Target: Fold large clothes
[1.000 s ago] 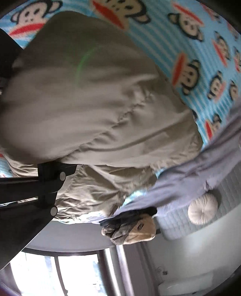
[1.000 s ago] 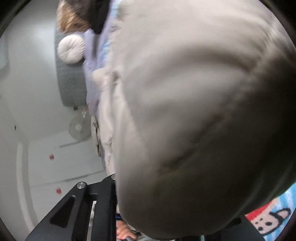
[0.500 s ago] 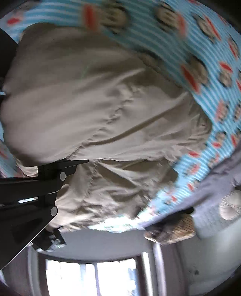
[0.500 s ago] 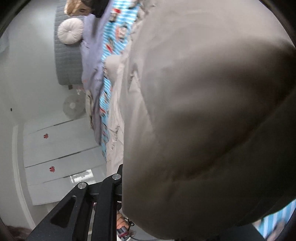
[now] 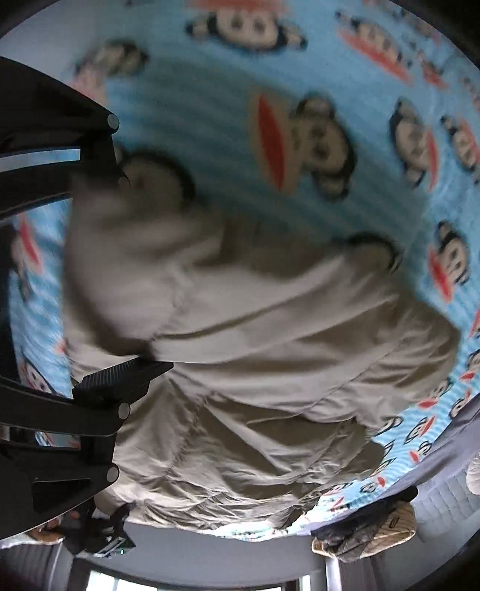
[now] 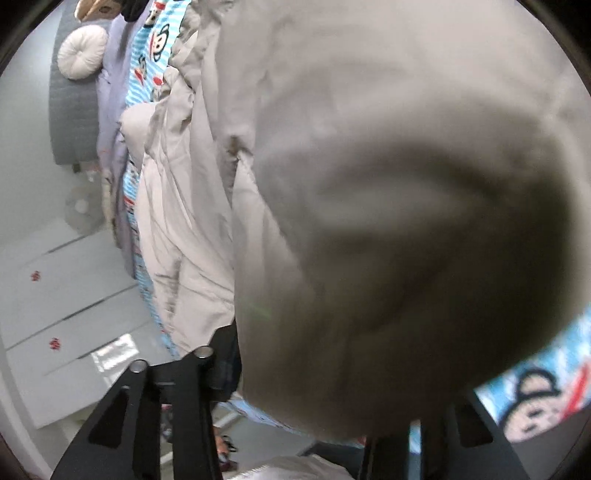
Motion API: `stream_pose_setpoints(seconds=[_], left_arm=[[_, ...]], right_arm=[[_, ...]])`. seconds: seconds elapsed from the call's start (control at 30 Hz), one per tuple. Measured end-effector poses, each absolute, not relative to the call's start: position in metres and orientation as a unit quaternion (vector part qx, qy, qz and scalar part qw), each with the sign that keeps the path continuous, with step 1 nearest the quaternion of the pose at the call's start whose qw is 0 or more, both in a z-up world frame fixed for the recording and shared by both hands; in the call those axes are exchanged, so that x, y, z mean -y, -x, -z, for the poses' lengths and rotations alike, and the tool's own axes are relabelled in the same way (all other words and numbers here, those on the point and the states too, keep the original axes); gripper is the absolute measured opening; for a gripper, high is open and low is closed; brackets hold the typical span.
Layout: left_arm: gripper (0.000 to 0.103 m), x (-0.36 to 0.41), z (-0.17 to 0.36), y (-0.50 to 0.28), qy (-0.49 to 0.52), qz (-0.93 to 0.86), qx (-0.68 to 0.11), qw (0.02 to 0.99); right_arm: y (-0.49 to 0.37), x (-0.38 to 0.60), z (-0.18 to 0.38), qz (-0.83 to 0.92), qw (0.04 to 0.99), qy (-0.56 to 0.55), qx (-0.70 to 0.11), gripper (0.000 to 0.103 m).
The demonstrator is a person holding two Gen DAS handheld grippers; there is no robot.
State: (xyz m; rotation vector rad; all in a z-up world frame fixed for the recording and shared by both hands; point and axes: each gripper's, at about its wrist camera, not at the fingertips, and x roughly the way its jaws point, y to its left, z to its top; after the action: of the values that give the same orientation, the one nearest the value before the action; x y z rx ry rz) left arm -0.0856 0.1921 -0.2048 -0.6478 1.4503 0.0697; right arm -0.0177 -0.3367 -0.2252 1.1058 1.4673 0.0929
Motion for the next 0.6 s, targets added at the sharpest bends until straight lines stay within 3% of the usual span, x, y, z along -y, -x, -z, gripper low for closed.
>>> stream_pose_setpoints(seconds=[0.3,0.6], left_arm=[[0.064,-0.221,0.136,0.087,0.222,-0.085,-0.597,0.766],[0.064,-0.192,0.163,0.057,0.199,-0.067,-0.618,0.758]], right_arm=[[0.045,0.328,0.187,-0.042,0.628,-0.429,-0.648,0.050],[0.058,0.297,0.152,-0.143,0.627,-0.377,-0.667,0.050]])
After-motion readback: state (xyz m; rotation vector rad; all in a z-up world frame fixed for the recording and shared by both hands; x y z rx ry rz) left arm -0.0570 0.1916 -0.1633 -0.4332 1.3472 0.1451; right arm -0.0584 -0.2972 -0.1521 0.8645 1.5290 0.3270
